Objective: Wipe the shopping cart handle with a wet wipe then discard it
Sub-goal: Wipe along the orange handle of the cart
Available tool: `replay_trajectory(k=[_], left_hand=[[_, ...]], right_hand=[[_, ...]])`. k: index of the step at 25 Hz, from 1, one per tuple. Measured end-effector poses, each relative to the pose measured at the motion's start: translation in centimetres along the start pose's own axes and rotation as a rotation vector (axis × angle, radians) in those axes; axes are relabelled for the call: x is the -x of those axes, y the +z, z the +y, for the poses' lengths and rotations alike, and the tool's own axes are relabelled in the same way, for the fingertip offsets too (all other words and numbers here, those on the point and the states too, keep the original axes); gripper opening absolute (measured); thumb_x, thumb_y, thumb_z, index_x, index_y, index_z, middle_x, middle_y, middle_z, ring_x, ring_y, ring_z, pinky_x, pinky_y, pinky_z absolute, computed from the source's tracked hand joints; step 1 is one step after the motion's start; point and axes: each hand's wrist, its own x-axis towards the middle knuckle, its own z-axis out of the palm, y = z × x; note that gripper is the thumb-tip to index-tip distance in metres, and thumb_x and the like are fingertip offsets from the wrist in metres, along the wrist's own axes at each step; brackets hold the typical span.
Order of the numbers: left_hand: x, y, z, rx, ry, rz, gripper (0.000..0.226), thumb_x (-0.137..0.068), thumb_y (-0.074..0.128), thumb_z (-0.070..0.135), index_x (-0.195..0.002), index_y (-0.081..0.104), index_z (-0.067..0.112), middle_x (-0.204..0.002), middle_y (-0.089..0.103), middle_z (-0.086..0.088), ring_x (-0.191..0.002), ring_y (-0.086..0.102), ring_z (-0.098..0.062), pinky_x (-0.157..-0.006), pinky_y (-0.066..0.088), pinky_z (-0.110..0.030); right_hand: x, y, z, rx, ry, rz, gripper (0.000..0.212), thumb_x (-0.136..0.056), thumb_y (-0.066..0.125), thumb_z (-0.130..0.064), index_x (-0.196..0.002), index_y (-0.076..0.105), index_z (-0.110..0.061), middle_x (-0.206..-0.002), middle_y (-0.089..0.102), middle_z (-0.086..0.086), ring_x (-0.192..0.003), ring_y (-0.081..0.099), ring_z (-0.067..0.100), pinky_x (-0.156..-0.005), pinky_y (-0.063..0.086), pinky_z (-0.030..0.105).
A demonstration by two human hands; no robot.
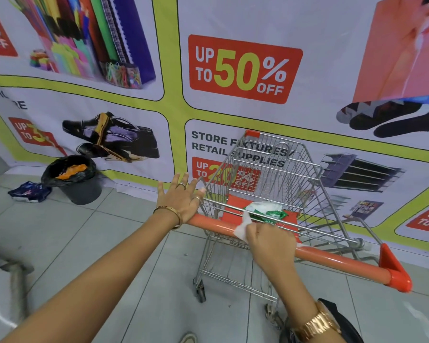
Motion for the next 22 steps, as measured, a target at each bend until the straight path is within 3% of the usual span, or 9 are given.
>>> replay_trajectory(k=[2, 3, 6, 9, 13, 18, 22], left_hand=[[0.4, 0.1, 0.4, -0.004, 0.011, 0.013, 0.060, -0.095, 0.011, 0.050, -0.149, 0.014, 0.027, -0.161, 0.005, 0.001, -0.148, -0.005, -0.019, -0.118, -0.003, -0.053], [0.6, 0.2, 0.6, -0.008, 0.020, 0.018, 0.060, -0.095, 0.011, 0.050, -0.149, 0.014, 0.026, -0.161, 0.005, 0.001, -0.148, -0.004, -0.019, -0.118, -0.003, -0.052], [0.5, 0.2, 0.6, -0.036, 0.030, 0.028, 0.060, -0.095, 0.010, 0.050, -0.149, 0.014, 0.026, -0.161, 0.006, 0.001, -0.148, -0.003, -0.020, -0.118, -0.002, -0.052], [0.3, 0.2, 0.1, -0.076, 0.015, 0.024, 0.060, -0.094, 0.011, 0.051, -0.149, 0.015, 0.027, -0.161, 0.008, 0.001, -0.149, -0.002, -0.019, -0.118, -0.002, -0.053], [0.2, -0.1, -0.1, -0.076, -0.005, 0.018, 0.062, -0.094, 0.011, 0.052, -0.149, 0.017, 0.025, -0.161, 0.009, 0.000, -0.149, -0.002, -0.020, -0.117, -0.002, -0.055], [0.7, 0.1, 0.6, -0.115, 0.017, 0.017, 0.064, -0.093, 0.009, 0.053, -0.149, 0.019, 0.023, -0.160, 0.012, -0.002, -0.149, 0.000, -0.022, -0.118, -0.002, -0.055], [0.7, 0.1, 0.3, -0.133, 0.013, 0.028, 0.063, -0.093, 0.010, 0.053, -0.148, 0.021, 0.023, -0.160, 0.014, -0.002, -0.149, 0.001, -0.021, -0.118, -0.001, -0.055]], right_hand=[[0.2, 0.0, 0.7, -0.076, 0.098, -0.021, 0.047, -0.080, 0.015, -0.029, -0.059, 0.055, -0.017, -0.056, 0.057, 0.005, -0.050, 0.042, 0.024, -0.054, 0.029, 0.027], [-0.4, 0.2, 0.0, -0.109, 0.099, -0.016, 0.051, -0.085, 0.012, -0.031, -0.065, 0.058, -0.018, -0.064, 0.060, 0.004, -0.058, 0.050, 0.025, -0.058, 0.029, 0.027], [-1.8, -0.4, -3.6, -0.043, -0.077, -0.037, 0.041, -0.094, 0.023, -0.024, -0.096, 0.062, -0.012, -0.092, 0.069, 0.008, -0.081, 0.063, 0.028, -0.064, 0.034, 0.030], [-1.6, -0.7, -4.9, -0.036, -0.216, -0.026, 0.029, -0.094, 0.031, -0.018, -0.110, 0.054, -0.008, -0.099, 0.067, 0.012, -0.084, 0.062, 0.029, -0.065, 0.034, 0.032], [0.8, 0.5, -0.5, -0.090, 0.000, 0.121, 0.054, -0.089, 0.009, -0.034, -0.082, 0.060, -0.015, -0.073, 0.069, 0.005, -0.062, 0.058, 0.023, -0.064, 0.040, 0.031], [1.2, 1.4, -0.4, -0.115, 0.111, 0.196, 0.040, -0.083, 0.028, -0.029, -0.059, 0.056, -0.015, -0.048, 0.063, 0.006, -0.045, 0.056, 0.023, -0.054, 0.042, 0.029], [0.0, 0.8, -4.9, -0.084, -0.021, 0.254, 0.035, -0.080, 0.033, -0.029, -0.059, 0.059, -0.019, -0.045, 0.062, 0.001, -0.041, 0.057, 0.021, -0.050, 0.043, 0.025]])
